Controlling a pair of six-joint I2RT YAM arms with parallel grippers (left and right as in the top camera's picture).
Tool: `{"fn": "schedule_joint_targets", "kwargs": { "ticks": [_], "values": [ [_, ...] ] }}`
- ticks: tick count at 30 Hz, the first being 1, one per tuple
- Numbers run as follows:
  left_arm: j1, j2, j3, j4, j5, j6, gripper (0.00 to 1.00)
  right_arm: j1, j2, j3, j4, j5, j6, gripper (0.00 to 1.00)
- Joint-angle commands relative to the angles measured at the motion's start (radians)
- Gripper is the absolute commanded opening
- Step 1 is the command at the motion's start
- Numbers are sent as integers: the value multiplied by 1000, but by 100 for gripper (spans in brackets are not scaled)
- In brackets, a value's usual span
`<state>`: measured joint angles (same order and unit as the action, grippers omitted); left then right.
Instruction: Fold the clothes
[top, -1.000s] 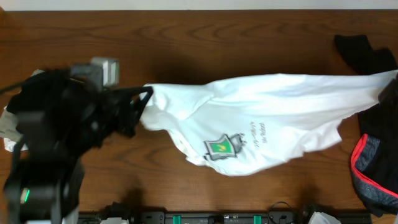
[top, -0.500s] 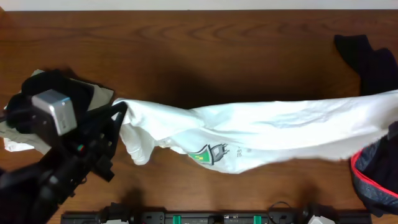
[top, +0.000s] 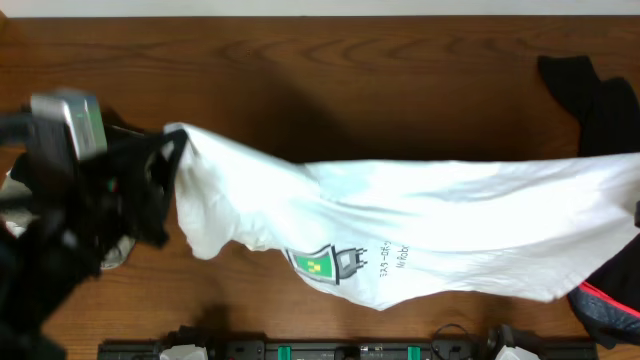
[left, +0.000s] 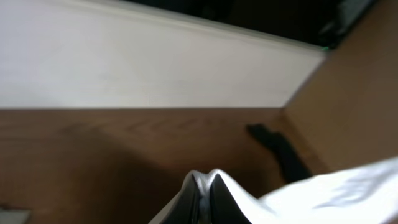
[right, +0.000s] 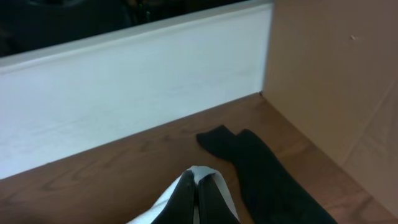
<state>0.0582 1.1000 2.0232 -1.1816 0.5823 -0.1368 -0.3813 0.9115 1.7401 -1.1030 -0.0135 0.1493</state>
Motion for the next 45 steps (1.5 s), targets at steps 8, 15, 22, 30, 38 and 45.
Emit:
{"fn": "schedule_joint_targets", "kwargs": {
  "ticks": [8,15,22,30,38,45],
  "values": [
    [5,354,105,-13,-101,117,6,-10,286,13,-12,43,14,1],
    [-7,621,105,96,-97,138,6,5,610,13,71,-25,14,1],
    [-71,853,105,294,-97,144,6,108,926,13,277,-23,6,2],
    [-94,1053,105,558,-119,98,24,210,1185,13,531,-16,25,36],
    [-78,1013,105,411,-183,84,85,192,1086,14,449,6,26,50],
    [-77,934,105,-58,-183,102,84,180,888,14,97,6,2,50]
  ]
}}
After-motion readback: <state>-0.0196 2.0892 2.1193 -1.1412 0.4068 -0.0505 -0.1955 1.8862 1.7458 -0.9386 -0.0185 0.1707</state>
